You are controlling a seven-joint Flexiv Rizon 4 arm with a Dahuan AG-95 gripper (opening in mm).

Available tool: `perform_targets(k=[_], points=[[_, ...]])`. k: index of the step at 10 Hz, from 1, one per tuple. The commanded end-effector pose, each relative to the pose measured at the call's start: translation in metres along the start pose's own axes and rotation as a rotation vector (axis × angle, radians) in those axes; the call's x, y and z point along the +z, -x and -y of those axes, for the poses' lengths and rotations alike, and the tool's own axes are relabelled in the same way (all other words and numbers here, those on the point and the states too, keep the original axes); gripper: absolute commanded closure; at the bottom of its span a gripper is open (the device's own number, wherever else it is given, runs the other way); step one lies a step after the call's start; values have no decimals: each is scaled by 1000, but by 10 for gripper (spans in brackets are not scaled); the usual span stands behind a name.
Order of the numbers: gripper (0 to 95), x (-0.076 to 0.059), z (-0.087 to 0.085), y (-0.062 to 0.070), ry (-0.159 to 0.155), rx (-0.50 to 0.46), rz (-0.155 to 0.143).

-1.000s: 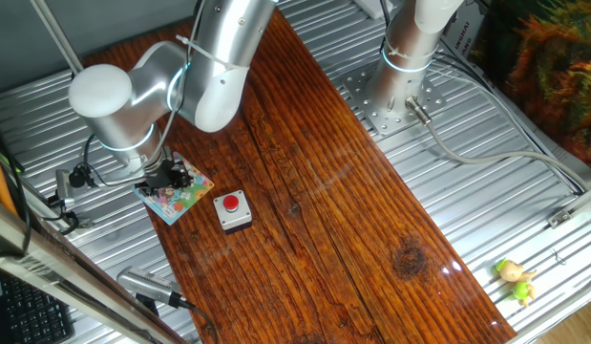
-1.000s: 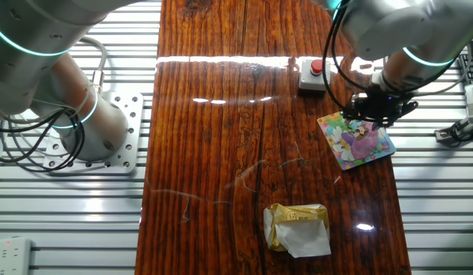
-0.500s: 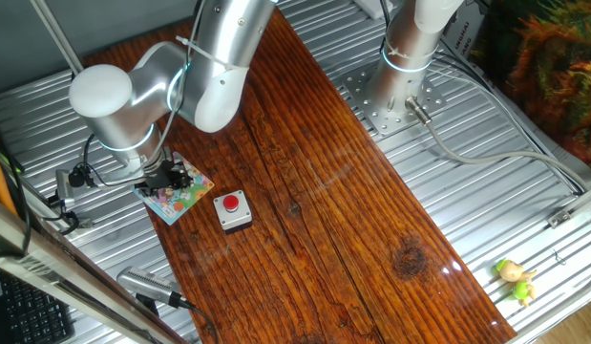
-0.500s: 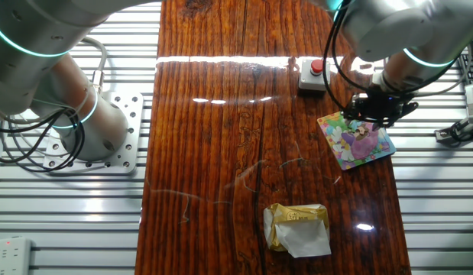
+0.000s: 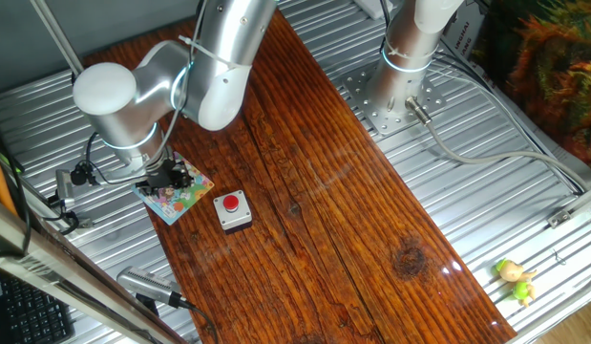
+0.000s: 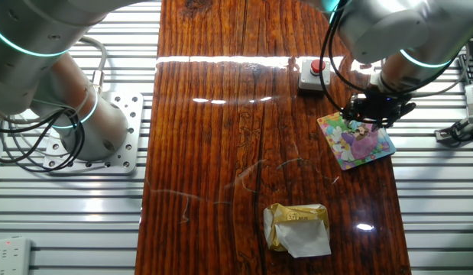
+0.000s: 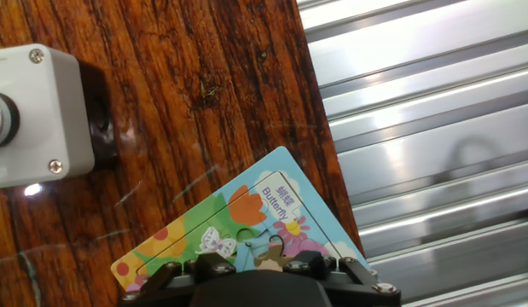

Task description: Assemble one piece of a puzzle

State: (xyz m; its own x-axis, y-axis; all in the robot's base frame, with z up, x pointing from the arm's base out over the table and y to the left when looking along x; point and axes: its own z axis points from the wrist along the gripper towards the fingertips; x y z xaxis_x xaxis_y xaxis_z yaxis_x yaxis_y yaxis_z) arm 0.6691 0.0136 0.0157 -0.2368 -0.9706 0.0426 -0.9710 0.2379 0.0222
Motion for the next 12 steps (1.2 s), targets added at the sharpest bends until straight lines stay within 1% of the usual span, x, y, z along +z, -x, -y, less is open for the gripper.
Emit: perform_targets(k=[1,6,12], points=[[380,1,1,0,-2,1,1],[380,4,2,0,-9,2,0],[380,3,0,-2,-18,15,3]])
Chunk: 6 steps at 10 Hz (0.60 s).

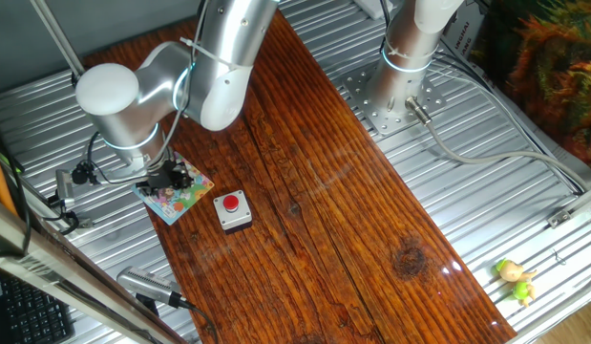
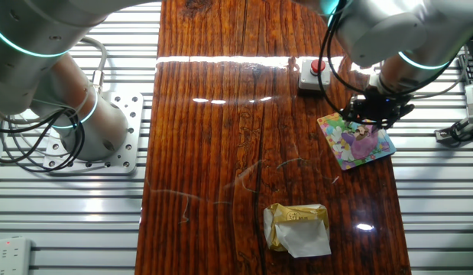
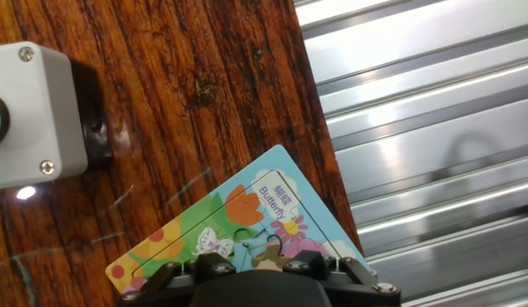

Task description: Assemble one piece of a puzzle

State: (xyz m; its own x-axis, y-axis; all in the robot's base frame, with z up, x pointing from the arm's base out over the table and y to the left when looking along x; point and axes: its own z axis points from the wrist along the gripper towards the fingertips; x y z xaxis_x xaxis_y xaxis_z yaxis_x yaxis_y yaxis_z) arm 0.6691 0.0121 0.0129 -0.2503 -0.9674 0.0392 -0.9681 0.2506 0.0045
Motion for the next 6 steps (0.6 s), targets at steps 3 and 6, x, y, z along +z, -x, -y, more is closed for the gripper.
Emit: perform_targets(k=[3,6], points=[[380,0,0,-1,0,5,0],[380,0,0,-1,1,10,1]])
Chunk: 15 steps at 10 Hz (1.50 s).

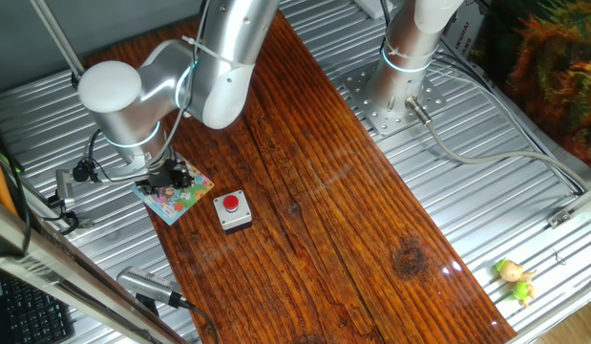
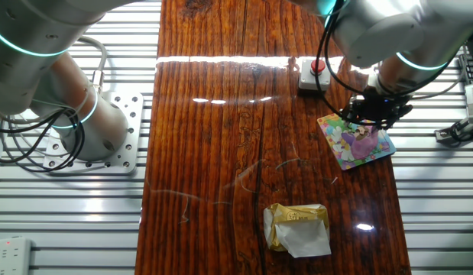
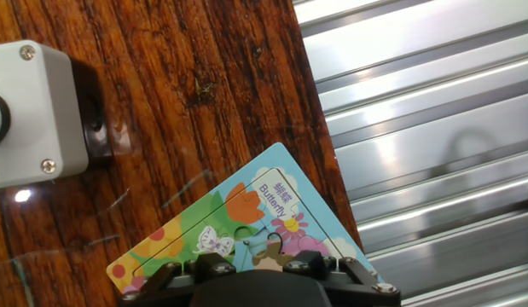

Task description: Assemble one piece of a puzzle

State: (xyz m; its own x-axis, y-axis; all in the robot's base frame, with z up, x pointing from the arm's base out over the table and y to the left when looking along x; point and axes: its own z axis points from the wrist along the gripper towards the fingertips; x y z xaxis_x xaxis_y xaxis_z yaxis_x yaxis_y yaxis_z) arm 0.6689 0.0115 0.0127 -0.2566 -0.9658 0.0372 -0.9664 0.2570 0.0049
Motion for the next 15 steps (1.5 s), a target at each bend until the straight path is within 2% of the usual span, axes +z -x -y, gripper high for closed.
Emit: perform_targets(k=[1,2,5,8,10,15], points=[[380,0,0,0,1,15,-1],[380,0,2,0,3,17,-11],[380,0,4,-1,7,20,17],[380,-1,3,-2,6,17,-9],[380,-3,2,-4,7,25,8],[380,-5,1,-6,6,35,9]])
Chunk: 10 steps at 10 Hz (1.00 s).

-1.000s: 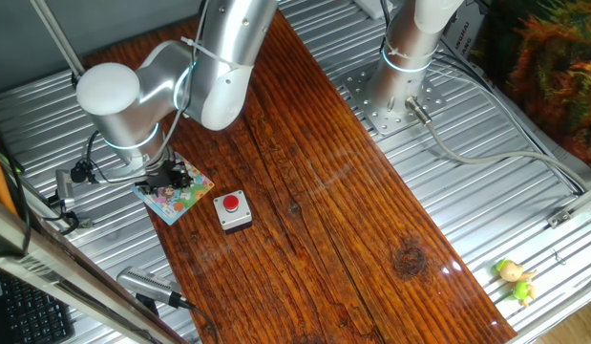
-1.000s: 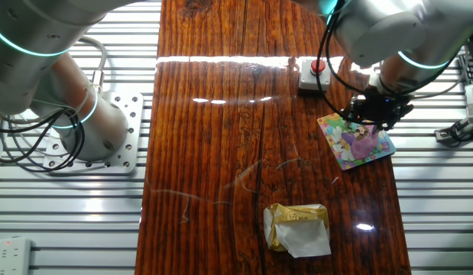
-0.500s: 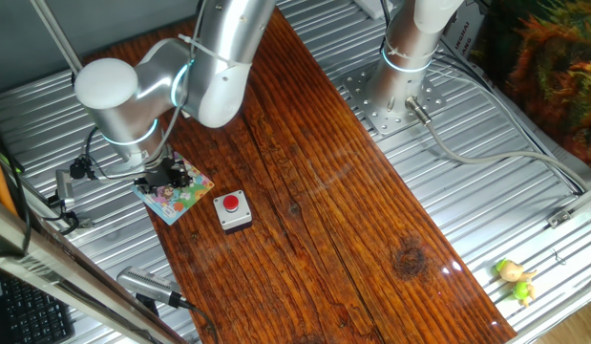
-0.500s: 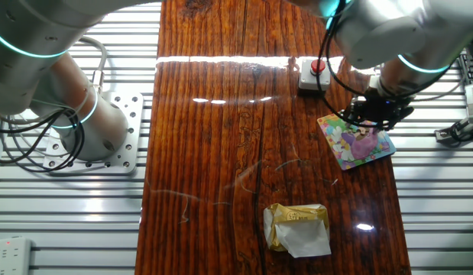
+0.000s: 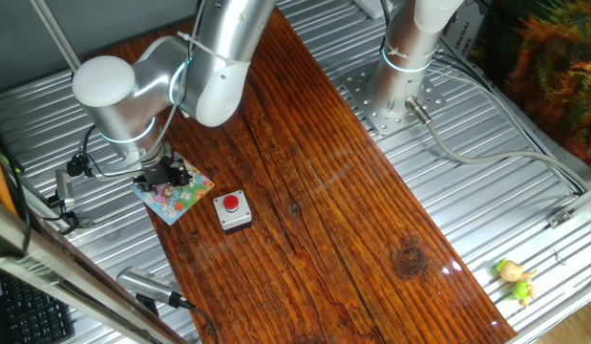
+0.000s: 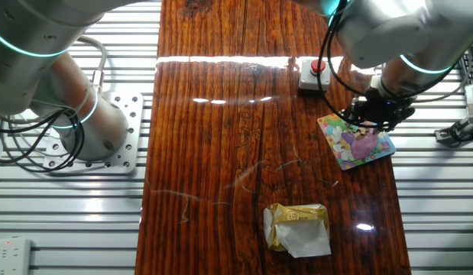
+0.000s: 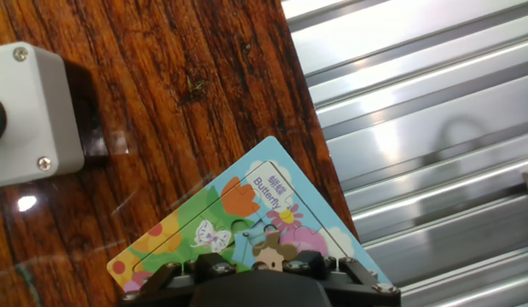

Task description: Assemble one piece of a puzzle

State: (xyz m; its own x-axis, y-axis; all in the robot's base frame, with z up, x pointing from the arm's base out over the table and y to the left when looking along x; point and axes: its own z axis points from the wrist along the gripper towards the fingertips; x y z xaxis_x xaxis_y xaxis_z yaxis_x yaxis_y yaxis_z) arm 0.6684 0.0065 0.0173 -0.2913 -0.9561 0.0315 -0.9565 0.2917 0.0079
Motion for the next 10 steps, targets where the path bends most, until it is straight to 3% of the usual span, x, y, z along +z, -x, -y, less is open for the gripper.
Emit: perform_targets(k=[1,10], points=[[380,0,0,-1,3,-5,2],[380,0,-1,-1,3,-13,-1]])
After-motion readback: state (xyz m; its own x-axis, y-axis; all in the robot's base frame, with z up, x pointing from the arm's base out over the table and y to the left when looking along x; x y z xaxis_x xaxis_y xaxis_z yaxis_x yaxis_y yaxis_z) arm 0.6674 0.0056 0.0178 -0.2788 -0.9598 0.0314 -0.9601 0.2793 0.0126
